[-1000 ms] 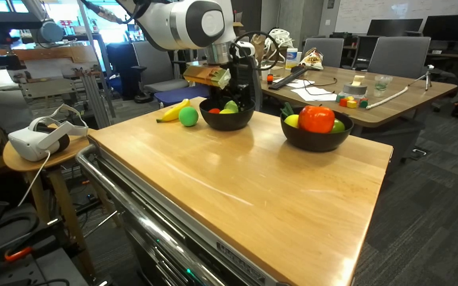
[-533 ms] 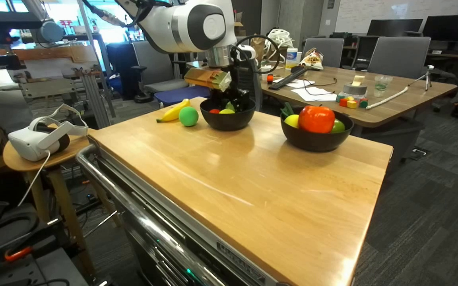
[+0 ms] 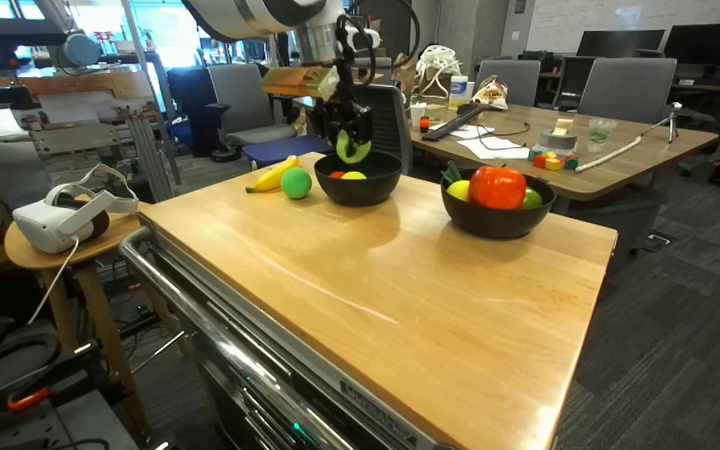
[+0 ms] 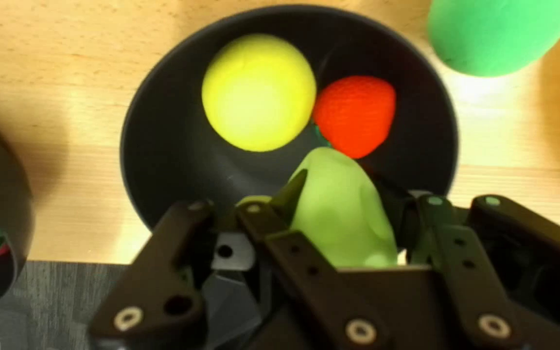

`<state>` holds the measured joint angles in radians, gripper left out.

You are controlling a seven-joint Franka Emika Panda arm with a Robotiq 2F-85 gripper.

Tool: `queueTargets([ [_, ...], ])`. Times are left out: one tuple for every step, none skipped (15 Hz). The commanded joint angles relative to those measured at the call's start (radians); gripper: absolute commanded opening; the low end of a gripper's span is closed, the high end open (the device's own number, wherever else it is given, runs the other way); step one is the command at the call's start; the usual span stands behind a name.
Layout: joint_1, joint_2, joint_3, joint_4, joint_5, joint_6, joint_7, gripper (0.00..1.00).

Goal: Pick the objects in the bowls and put them on the counter

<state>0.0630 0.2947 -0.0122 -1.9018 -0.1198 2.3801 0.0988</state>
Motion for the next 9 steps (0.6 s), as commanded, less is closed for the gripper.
queueTargets([
  [0.049, -0.217, 0.016, -0.159, -0.081, -0.063, 0.043, 0.14],
  [0.061, -0.264, 0.03, -0.196, -0.104, -0.091, 0.061, 0.12],
  [0.071, -0.307, 0.052, -0.235, -0.106, -0.125, 0.07, 0.09],
  [0.081, -0.346, 0.077, -0.274, -0.093, -0.153, 0.075, 0.14],
  [0.092, -0.377, 0.103, -0.318, -0.072, -0.171, 0.085, 0.14],
  [0.1, -0.396, 0.126, -0.35, -0.047, -0.184, 0.087, 0.14],
  [0.111, -0.406, 0.148, -0.381, -0.008, -0.187, 0.083, 0.15],
  [0.121, -0.413, 0.167, -0.409, 0.019, -0.183, 0.087, 0.15],
  [0.132, -0.41, 0.183, -0.433, 0.061, -0.17, 0.074, 0.14],
])
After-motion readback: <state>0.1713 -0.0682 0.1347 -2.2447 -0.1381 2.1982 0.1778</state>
